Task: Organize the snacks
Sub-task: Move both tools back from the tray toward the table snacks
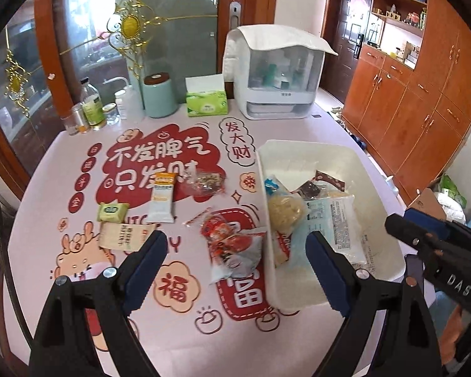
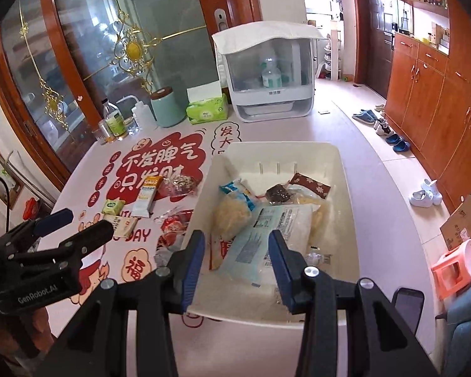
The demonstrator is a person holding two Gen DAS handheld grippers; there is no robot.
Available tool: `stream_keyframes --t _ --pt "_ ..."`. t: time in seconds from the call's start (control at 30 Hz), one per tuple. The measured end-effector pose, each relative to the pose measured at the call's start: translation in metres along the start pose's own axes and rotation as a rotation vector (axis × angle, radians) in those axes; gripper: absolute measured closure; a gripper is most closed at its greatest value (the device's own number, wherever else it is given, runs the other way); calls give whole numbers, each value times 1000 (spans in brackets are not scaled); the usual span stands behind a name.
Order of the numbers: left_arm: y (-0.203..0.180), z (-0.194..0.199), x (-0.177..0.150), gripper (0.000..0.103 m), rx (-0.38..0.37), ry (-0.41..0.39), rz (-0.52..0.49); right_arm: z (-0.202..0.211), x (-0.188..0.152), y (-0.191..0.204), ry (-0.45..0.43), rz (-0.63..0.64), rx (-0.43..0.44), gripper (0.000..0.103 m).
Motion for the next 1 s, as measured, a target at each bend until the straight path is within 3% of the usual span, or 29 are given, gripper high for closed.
stream_keyframes --t 0.2,0.53,0.77,1.0 --pt "12 17 -3 14 -17 -9 13 11 -2 14 -12 -3 3 60" --pt "36 71 6 14 -6 -75 -86 34 11 61 -51 -23 25 60" --pt "78 116 17 11 -6 -137 -105 57 29 108 -98 -24 62 54" --pt "124 159 50 5 44 -207 -199 75 58 151 -117 -16 41 54"
Point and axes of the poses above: each gripper's, at about its wrist camera, not at the fingertips, and z roughly against the way its jaws point, y to its left, x to its top, the point moved 1 cm from there along -z, roughly the way its jaws point, and after that the axes turned 10 degrees about -x, right-handed, at the moved point
